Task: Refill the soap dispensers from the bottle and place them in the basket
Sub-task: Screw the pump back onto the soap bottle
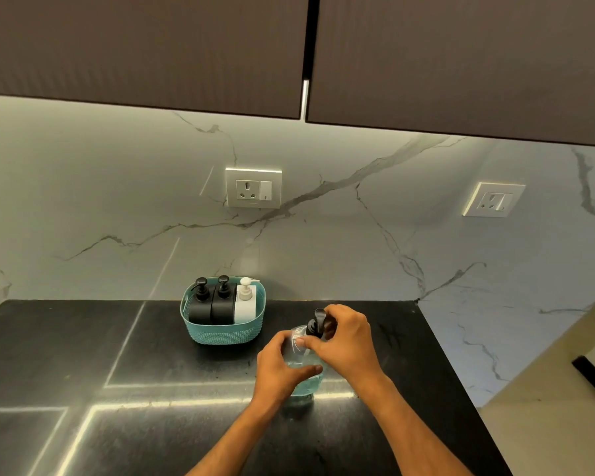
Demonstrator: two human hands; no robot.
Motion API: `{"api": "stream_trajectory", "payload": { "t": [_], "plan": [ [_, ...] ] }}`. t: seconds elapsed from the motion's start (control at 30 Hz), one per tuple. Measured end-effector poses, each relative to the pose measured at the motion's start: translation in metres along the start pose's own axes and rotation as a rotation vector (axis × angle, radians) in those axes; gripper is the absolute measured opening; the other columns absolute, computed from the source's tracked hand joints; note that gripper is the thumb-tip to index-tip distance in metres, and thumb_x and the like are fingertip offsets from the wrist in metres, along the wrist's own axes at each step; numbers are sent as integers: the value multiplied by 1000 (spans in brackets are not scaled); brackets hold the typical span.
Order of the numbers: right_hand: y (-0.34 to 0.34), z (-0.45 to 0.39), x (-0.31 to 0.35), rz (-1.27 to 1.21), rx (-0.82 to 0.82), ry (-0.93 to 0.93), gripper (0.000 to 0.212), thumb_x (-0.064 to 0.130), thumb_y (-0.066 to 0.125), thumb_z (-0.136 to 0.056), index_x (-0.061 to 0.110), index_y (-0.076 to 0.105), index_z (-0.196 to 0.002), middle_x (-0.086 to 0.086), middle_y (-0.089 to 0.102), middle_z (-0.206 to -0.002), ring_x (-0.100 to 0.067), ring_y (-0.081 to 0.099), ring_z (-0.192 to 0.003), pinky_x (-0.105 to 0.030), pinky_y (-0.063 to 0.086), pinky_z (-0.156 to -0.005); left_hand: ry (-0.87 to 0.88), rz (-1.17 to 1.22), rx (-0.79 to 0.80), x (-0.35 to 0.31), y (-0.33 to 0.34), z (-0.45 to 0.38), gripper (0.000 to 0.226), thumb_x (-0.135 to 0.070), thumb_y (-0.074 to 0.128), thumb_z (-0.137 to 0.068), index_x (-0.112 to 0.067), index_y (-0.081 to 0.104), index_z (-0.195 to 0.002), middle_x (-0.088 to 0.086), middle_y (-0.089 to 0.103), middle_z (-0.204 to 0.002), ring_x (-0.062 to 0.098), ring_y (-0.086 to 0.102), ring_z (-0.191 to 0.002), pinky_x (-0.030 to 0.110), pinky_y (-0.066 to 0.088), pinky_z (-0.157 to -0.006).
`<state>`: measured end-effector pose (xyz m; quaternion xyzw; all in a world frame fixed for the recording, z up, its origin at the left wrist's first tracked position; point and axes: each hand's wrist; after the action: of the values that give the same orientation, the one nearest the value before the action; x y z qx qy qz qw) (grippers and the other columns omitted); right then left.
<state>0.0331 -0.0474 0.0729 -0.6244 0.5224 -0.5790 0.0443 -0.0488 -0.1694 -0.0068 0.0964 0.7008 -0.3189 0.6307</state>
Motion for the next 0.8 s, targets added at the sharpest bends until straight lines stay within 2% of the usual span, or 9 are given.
{"api": "stream_trajectory", "payload": {
  "t": [0.1, 0.17, 0.23, 0.3, 0.4, 0.5, 0.57, 0.7, 0.8],
  "plan": [
    [0, 0, -4, -72, 46, -21, 53, 34, 94, -68, 21, 70, -113, 8, 72, -103, -10, 70, -91, -18, 59, -82, -14, 12, 0, 0, 0, -1, 65, -25, 99, -63, -39, 59, -111, -17, 69, -109, 3, 67, -102, 14, 51, -80],
    [2, 1, -5, -66, 49, -33, 46, 25, 93, -71, 21, 71, -111, 6, 73, -103, -10, 71, -92, -20, 60, -83, -22, 14, -1, 1, 0, -2, 66, -25, 98, -63, -37, 59, -114, -16, 68, -111, 6, 66, -104, 16, 52, -82],
    [3, 3, -5, -57, 19, -11, 40, 29, 94, -69, 22, 70, -99, 8, 73, -95, -7, 70, -85, -18, 60, -77, -23, 6, 0, 1, 0, -2, 66, -26, 98, -63, -37, 58, -114, -16, 68, -111, 5, 66, -104, 15, 51, -81],
    [4, 3, -3, -54, 1, 26, 43, 36, 96, -64, 23, 66, -92, 12, 71, -88, -5, 69, -79, -18, 59, -72, -25, 0, -3, 1, 1, -2, 66, -26, 99, -63, -37, 59, -114, -16, 68, -110, 5, 66, -103, 14, 51, -82],
    [5, 5, -2, -75, 19, 23, 50, 40, 96, -63, 25, 67, -102, 14, 72, -95, -4, 70, -85, -17, 59, -75, -28, 1, -5, 2, 1, 0, 65, -25, 99, -62, -37, 59, -112, -15, 69, -108, 5, 67, -103, 15, 51, -80],
    [4, 8, -4, -112, 36, -11, 54, 29, 94, -69, 24, 70, -117, 13, 73, -107, -5, 70, -95, -20, 60, -85, -29, 1, -13, 4, 0, 1, 65, -26, 99, -62, -36, 60, -113, -15, 69, -109, 5, 66, -103, 17, 53, -83],
    [4, 9, -6, -112, 29, 3, 46, 23, 93, -71, 21, 72, -113, 9, 74, -105, -7, 71, -94, -25, 61, -85, -32, 0, -19, 4, -1, 1, 67, -27, 99, -61, -34, 60, -115, -15, 69, -111, 7, 66, -104, 20, 55, -87],
    [2, 9, -4, -108, 2, 74, 44, 33, 97, -64, 23, 67, -95, 10, 73, -91, -7, 71, -84, -19, 60, -75, -24, -2, -9, 1, 1, 2, 68, -26, 99, -61, -35, 59, -115, -15, 68, -110, 6, 66, -104, 18, 54, -85],
    [0, 11, -3, -125, 24, 60, 51, 33, 97, -63, 27, 66, -103, 12, 72, -95, -6, 71, -87, -17, 59, -76, -20, -5, -13, 1, 1, 4, 68, -26, 99, -61, -34, 60, -116, -15, 69, -110, 6, 67, -103, 20, 56, -87]
  ]
}}
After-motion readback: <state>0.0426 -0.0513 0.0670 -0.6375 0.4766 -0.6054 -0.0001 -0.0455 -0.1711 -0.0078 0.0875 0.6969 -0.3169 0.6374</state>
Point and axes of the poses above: each hand's wrist, its own z-axis away from the middle knuckle, its own y-axis out of the palm, x = y × z
